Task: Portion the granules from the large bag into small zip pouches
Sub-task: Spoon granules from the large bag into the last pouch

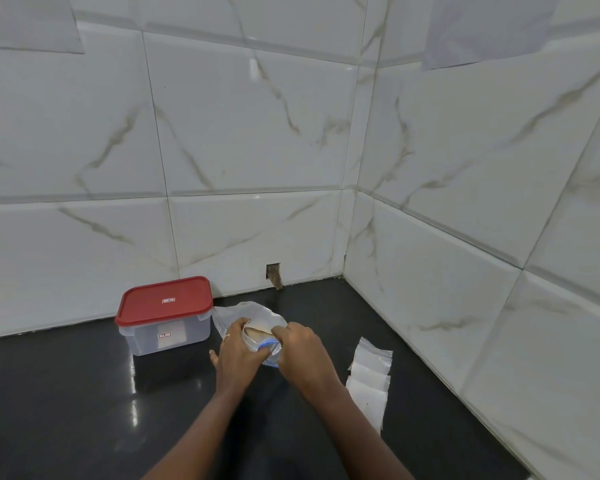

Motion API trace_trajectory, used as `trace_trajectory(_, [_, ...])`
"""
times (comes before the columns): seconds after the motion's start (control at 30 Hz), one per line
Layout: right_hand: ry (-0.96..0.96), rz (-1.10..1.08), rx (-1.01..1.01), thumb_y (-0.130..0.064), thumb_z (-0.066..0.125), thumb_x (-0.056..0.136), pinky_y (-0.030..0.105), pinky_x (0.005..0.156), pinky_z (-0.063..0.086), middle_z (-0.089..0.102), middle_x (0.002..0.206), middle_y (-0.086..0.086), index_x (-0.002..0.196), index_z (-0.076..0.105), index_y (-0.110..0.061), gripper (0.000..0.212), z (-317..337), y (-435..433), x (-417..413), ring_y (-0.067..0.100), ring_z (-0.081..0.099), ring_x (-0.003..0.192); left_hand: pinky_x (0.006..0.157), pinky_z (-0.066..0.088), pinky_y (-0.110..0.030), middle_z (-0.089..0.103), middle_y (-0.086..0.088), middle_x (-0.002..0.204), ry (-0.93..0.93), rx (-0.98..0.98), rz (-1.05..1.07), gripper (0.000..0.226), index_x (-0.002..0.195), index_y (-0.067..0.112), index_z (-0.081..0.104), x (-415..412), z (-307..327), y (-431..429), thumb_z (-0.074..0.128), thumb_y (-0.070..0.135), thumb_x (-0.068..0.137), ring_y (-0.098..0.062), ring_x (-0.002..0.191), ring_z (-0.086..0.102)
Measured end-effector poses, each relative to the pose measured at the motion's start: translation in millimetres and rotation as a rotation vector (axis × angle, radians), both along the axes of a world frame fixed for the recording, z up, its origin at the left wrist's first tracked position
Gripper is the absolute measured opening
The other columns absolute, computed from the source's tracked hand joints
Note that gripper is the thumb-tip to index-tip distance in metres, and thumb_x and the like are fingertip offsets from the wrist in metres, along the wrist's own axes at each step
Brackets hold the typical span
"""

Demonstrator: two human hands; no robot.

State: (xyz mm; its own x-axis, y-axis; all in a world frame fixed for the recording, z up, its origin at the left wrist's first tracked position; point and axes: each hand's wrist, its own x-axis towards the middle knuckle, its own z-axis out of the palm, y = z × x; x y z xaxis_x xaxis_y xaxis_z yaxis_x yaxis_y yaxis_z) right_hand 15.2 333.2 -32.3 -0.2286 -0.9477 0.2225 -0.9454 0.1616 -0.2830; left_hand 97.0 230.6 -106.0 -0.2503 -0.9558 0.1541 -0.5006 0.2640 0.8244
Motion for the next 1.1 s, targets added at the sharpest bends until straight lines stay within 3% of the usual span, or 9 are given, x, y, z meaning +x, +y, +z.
trace_trajectory(0.2, [-0.155, -0.069, -0.151, -0.014, 0.055, 0.092, 0.031, 0.091, 0.052, 0.065, 0.115, 0.012, 0.124, 0.061, -0.006, 0.033, 6.2, 4.3, -3.8, 0.024, 0.063, 0.102, 0.112, 0.019, -0.059, 0.051, -0.004, 0.134, 0.036, 0.033, 0.003, 0.074, 0.134, 0.019, 0.037, 14.8, -8.5, -5.7, 0.076, 0.03, 0.073, -0.026, 0.125, 0.046])
trace_trajectory(0.37, [-0.625, -0.542, -0.337, -0.007, 0.047, 0.095, 0.033, 0.087, 0.054, 0.071, 0.103, 0.01, 0.119, 0.066, -0.009, 0.03, -23.1, 0.9, -34.4, 0.022, 0.066, 0.092, 0.098, 0.041, -0.057, 0.058, -0.004, 0.122, 0.08, 0.06, 0.057, 0.072, 0.126, 0.018, 0.044, 35.7, -12.3, -11.6, 0.081, 0.029, 0.066, -0.026, 0.112, 0.056])
trace_trajectory(0.43, [-0.668, -0.621, -0.304, -0.008, 0.048, 0.096, 0.036, 0.088, 0.054, 0.07, 0.101, 0.01, 0.118, 0.066, -0.007, 0.028, -44.7, 0.0, -42.6, 0.022, 0.066, 0.093, 0.092, 0.047, -0.048, 0.059, -0.006, 0.116, 0.112, 0.06, 0.063, 0.07, 0.122, 0.016, 0.047, 42.8, -12.6, -11.9, 0.084, 0.026, 0.063, -0.026, 0.106, 0.057])
trace_trajectory(0.57, [-0.535, -0.628, -0.15, -0.013, 0.049, 0.097, 0.032, 0.088, 0.055, 0.07, 0.104, 0.01, 0.121, 0.062, -0.007, 0.028, -82.9, 2.5, -37.5, 0.021, 0.067, 0.095, 0.082, 0.042, -0.03, 0.055, -0.007, 0.12, 0.194, 0.054, 0.055, 0.068, 0.124, 0.011, 0.047, 55.4, -10.1, -4.0, 0.082, 0.016, 0.067, -0.017, 0.1, 0.052])
trace_trajectory(0.7, [-0.336, -0.469, -0.064, -0.006, 0.036, 0.1, 0.026, 0.093, 0.049, 0.062, 0.125, 0.006, 0.136, 0.049, -0.013, 0.039, -106.1, 7.5, -24.2, 0.02, 0.064, 0.107, 0.091, 0.042, -0.032, 0.052, -0.008, 0.126, 0.304, -0.035, 0.094, 0.07, 0.131, 0.007, 0.044, 62.7, -0.4, 1.4, 0.079, 0.006, 0.07, -0.021, 0.111, 0.051])
trace_trajectory(0.83, [-0.272, -0.291, 0.082, -0.008, 0.03, 0.101, 0.026, 0.105, 0.04, 0.041, 0.148, 0.004, 0.145, 0.035, -0.015, 0.045, -125.9, 6.0, -9.0, 0.018, 0.054, 0.122, 0.085, 0.039, -0.027, 0.052, 0.002, 0.113, 0.235, -0.029, -0.003, 0.07, 0.127, 0.01, 0.045, 64.0, 6.9, -1.9, 0.081, 0.005, 0.067, -0.017, 0.103, 0.052])
trace_trajectory(1.0, [-0.224, -0.275, 0.132, -0.01, 0.036, 0.101, 0.026, 0.109, 0.037, 0.039, 0.148, 0.006, 0.147, 0.031, -0.012, 0.046, -133.0, 4.6, -2.5, 0.016, 0.046, 0.131, 0.088, 0.044, -0.027, 0.051, 0.007, 0.113, 0.207, 0.055, -0.108, 0.074, 0.123, 0.02, 0.044, 74.4, 6.1, 5.8, 0.086, 0.014, 0.062, -0.013, 0.103, 0.052])
trace_trajectory(1.1, [-0.16, -0.267, 0.105, -0.011, 0.037, 0.101, 0.026, 0.107, 0.039, 0.046, 0.142, 0.006, 0.142, 0.039, -0.011, 0.041, -134.7, 1.6, -7.3, 0.017, 0.049, 0.127, 0.098, 0.044, -0.037, 0.049, 0.003, 0.125, 0.275, 0.058, -0.092, 0.078, 0.131, 0.015, 0.041, 77.9, 14.3, 12.0, 0.083, 0.016, 0.066, -0.013, 0.112, 0.047])
